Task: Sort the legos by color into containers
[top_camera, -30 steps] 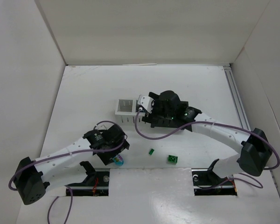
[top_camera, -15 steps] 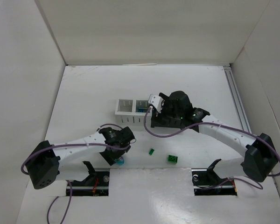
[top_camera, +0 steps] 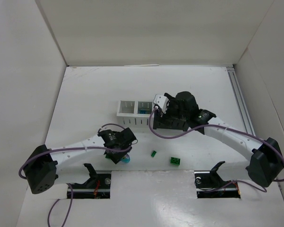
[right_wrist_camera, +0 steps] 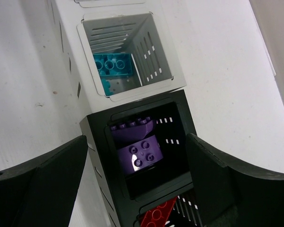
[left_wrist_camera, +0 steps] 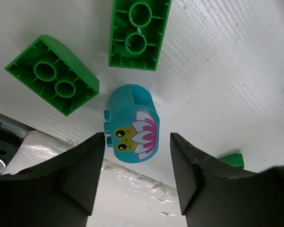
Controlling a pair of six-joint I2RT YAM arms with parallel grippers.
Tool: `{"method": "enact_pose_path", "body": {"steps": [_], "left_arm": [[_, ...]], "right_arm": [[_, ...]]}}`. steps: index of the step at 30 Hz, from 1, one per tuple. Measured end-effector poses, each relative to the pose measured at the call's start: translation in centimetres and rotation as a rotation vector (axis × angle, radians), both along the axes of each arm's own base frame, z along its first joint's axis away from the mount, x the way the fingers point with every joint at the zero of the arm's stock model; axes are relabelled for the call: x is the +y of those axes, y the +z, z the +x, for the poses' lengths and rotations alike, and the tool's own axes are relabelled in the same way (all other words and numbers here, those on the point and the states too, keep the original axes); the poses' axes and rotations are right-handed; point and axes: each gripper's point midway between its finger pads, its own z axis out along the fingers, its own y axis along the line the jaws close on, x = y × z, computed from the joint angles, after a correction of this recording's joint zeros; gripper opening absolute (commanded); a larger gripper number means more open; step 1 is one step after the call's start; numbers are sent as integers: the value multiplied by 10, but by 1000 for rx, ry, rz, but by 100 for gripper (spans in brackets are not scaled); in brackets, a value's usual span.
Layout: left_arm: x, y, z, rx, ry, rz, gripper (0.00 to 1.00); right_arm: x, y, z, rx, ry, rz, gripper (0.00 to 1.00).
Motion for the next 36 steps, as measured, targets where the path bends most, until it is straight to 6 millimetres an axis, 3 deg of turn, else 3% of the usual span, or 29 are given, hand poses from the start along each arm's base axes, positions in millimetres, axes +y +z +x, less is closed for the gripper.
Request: {"method": "enact_pose_path", "body": {"steps": [5, 10, 13, 19, 21, 24, 27, 33, 36], "left_arm": [[0, -1, 1, -5, 0, 3, 62], [0, -6, 2, 1, 0, 12, 62], [1, -13, 1, 16, 0, 35, 54], [3, -20, 2, 30, -14, 85, 28], [-1, -13, 8, 10, -32, 81, 28], [-14, 7, 23, -46, -66, 60, 26], [-33, 40, 46, -145, -117, 27, 26], [-64, 131, 104, -436, -201, -6, 29], [-71, 165, 135, -563, -234, -3, 33]], "right_arm": [[-3, 5, 2, -6, -8, 12, 89], [-3, 5, 2, -6, -6, 17, 89], [-6, 1, 0, 1, -7, 14, 89], [-10, 0, 0, 3, -13, 14, 89], [-11, -1, 0, 4, -16, 13, 89], [-14, 1, 0, -2, -25, 15, 89], [-24, 11, -3, -28, -49, 31, 90], [-59, 53, -9, -136, -145, 82, 93], [-73, 65, -15, -162, -189, 93, 93]]}}
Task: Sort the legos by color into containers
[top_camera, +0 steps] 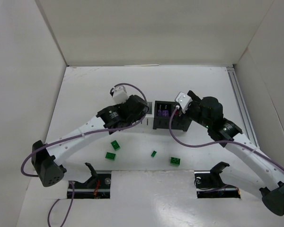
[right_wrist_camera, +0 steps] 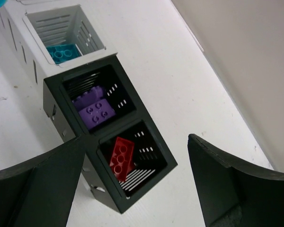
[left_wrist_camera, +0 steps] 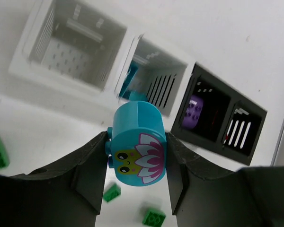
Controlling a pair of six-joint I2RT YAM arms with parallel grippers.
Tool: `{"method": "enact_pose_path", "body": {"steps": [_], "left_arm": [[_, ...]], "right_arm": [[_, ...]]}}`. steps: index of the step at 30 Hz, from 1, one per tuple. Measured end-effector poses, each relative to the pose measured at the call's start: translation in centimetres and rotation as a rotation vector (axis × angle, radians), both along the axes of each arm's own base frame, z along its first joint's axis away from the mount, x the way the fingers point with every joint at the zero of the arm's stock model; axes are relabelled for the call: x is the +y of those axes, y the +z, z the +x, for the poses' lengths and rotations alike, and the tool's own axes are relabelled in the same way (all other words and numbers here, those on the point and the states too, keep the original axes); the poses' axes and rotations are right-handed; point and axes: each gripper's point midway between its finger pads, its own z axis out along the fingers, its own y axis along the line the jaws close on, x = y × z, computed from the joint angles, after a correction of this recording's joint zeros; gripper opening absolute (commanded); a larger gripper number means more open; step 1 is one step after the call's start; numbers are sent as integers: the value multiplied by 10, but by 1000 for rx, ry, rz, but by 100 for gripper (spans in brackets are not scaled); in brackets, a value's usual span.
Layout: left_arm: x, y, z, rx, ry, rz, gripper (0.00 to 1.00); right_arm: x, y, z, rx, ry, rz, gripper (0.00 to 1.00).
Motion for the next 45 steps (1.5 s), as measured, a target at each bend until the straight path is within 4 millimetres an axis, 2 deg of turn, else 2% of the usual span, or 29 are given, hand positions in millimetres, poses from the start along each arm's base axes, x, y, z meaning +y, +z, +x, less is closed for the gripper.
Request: {"method": "enact_pose_path", "body": {"steps": [3, 6, 9, 11, 14, 15, 17, 22, 25, 28, 31, 33, 36, 40, 43, 45], "left_arm": [[0, 13, 32, -76, -21, 33, 33], [1, 11, 62, -103, -32, 85, 36], [-3, 1, 81, -103, -59, 139, 37], [-9, -10, 85, -91, -96, 168, 38], [-16, -21, 84, -69, -147, 194, 46], [-17, -22, 84, -67, -158, 196, 49], [-20, -21, 84, -71, -176, 193, 61], [-25, -19, 84, -82, -203, 173, 76], [-24, -18, 78, -80, -220, 164, 81], [-18, -13, 68, -82, -222, 138, 81], [-1, -11, 48, -62, -184, 94, 81], [16, -17, 28, -26, -137, 61, 79], [43, -40, -3, 42, -47, 7, 74], [71, -90, -37, 175, 74, -6, 69], [84, -119, -51, 254, 140, 23, 69], [87, -130, -54, 283, 169, 33, 69]], "right_arm": [[-12, 2, -8, 4, -36, 4, 98], [-23, 0, -15, 13, -69, 2, 100], [-33, -4, -22, 26, -102, -5, 100], [-39, -6, -25, 35, -124, -13, 100], [-47, -7, -28, 42, -151, -25, 100], [-49, -9, -29, 47, -160, -29, 100], [-51, -12, -29, 58, -173, -36, 100], [-56, -23, -32, 88, -195, -49, 100], [-57, -32, -34, 109, -199, -59, 100], [-58, -36, -35, 119, -200, -62, 100], [-58, -40, -36, 126, -200, -64, 100], [-57, -42, -36, 129, -194, -62, 100], [-54, -46, -37, 135, -181, -61, 100], [-47, -53, -35, 153, -157, -61, 100], [-43, -57, -33, 165, -141, -63, 100], [-41, -58, -33, 170, -135, -63, 100]]}}
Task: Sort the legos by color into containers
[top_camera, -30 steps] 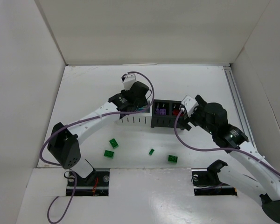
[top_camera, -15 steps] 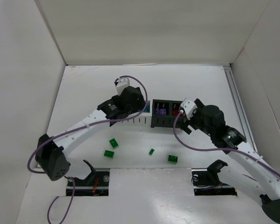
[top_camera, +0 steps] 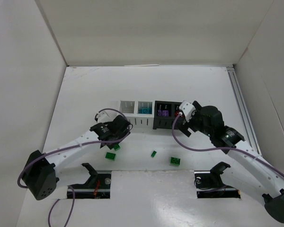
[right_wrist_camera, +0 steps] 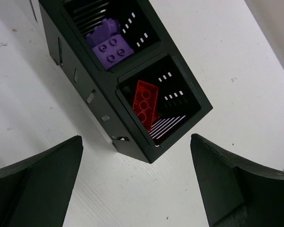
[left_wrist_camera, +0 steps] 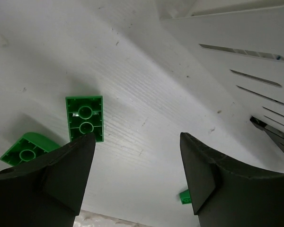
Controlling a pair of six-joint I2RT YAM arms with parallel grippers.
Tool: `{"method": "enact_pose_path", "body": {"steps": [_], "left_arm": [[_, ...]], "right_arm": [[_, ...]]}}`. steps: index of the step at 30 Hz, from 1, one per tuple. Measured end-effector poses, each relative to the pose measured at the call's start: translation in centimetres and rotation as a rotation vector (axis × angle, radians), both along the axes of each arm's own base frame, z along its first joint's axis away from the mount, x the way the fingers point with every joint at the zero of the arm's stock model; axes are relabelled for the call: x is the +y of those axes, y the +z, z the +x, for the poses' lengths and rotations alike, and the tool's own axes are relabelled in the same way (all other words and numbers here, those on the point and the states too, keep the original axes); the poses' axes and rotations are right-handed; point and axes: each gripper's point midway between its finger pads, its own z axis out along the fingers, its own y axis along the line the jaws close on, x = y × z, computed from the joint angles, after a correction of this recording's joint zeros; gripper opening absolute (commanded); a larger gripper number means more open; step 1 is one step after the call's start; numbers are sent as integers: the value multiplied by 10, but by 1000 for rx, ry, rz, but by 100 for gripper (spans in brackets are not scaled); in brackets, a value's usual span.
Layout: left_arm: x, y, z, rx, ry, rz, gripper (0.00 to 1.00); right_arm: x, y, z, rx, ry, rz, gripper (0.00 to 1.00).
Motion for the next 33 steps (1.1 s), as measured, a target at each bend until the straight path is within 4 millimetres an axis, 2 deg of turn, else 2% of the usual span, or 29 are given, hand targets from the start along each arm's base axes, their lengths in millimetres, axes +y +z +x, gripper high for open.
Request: {"method": "enact_pose_path", "body": {"steps": [7, 16, 19, 24, 29, 33], "left_arm": [[4, -21, -2, 62, 77, 41, 67], [13, -21, -5, 56, 159, 32, 66], [20, -23, -7, 51, 187, 25, 65], [37, -38, -12, 77, 234, 51, 61], [35, -46, -10, 81, 213, 54, 47], [30, -53, -8, 101, 174, 65, 30]], "right_arm": [[1, -3, -1, 1, 11, -2, 100], [3, -8, -2, 15, 23, -5, 100], [4, -11, -1, 25, 25, -9, 100], [4, -10, 0, 21, 23, -5, 100], [4, -9, 2, 16, 21, -1, 100], [4, -10, 2, 20, 20, -4, 100]]}}
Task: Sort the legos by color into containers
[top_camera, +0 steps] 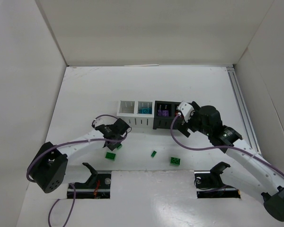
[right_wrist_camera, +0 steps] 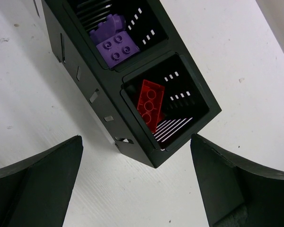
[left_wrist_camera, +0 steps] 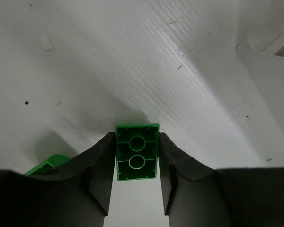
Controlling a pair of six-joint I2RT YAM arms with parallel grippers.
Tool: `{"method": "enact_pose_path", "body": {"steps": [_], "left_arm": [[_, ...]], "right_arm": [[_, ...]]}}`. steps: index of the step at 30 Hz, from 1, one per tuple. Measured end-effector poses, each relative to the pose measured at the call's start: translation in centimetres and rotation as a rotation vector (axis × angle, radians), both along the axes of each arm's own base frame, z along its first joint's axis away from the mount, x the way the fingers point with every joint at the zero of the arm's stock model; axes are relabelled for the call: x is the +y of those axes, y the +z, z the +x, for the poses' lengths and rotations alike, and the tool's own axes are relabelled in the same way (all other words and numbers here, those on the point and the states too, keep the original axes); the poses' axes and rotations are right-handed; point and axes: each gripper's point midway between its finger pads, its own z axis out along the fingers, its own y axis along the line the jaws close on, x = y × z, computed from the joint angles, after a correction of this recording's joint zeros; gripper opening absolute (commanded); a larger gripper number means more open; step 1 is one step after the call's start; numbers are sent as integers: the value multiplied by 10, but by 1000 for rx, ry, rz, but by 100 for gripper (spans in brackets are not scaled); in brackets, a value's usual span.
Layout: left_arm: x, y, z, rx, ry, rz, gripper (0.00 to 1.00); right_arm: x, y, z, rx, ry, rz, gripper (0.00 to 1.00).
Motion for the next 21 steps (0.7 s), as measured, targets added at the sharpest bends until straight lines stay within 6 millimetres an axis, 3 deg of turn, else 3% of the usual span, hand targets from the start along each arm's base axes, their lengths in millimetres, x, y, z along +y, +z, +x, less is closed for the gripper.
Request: {"method": "enact_pose_path", "body": {"steps": [1, 2, 7, 10, 14, 18, 21], "left_arm": [[0, -1, 1, 0, -7, 7, 19], [-1, 0, 3, -3, -14, 6, 17], [-4, 2, 4, 2, -38, 10, 14], [-10, 16, 6, -10, -64, 16, 14], [-26, 65, 29, -134, -101, -28, 19], [-40, 128, 61, -324, -130, -73, 21], [-45, 159, 84, -418, -151, -72, 23]], "right_arm": [[0, 0, 0, 2, 0, -1, 100], [0, 0, 0, 2, 0, -1, 100], [0, 0, 0, 1, -1, -2, 100], [0, 0, 0, 1, -2, -2, 100], [-1, 0, 1, -1, -8, -4, 100], [-2, 0, 1, -4, -10, -5, 100], [-2, 0, 1, -4, -11, -5, 100]]}}
